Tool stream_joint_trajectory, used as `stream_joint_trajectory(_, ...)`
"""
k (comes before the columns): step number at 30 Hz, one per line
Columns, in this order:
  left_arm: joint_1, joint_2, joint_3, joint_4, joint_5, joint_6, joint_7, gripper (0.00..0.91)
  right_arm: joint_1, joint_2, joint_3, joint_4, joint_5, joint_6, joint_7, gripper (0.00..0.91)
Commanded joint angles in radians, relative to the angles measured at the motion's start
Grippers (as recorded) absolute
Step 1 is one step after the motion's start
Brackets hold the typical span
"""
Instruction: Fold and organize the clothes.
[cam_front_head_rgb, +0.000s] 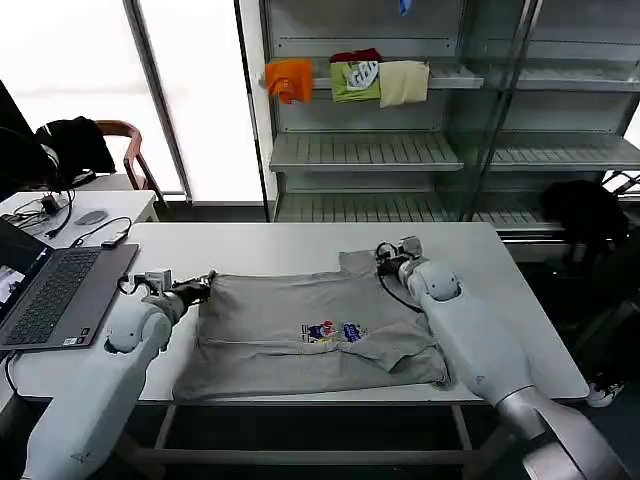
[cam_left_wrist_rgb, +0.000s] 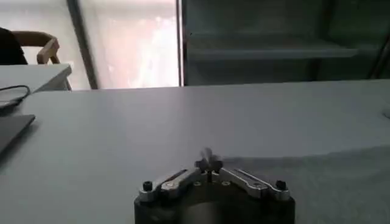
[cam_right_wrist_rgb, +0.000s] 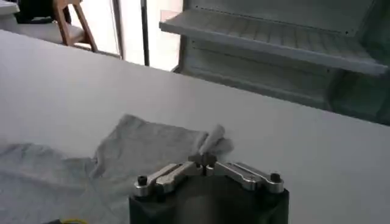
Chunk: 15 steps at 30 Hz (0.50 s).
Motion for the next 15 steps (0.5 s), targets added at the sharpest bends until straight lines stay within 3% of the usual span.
stream_joint_trajectory(1,0.022,0.018,-0.012,-0.105,-0.042,-0.002,-0.006,0.010,-0.009,-0.059,-0.034,0.207,0.110,0.002,0.060,0.000)
stream_joint_trajectory(8,0.116,0.035,-0.071,-0.224,-0.050,-0.008,-0.018,0.010,-0.072,-0.150,-0.033,0.386,0.169,0.003,0.106,0.000)
stream_joint_trajectory(15,0.221,0.052,-0.126,-0.314,-0.036,-0.030,-0.049,0.010,-0.176,-0.258,0.014,0.552,0.209,0.003,0.118,0.000)
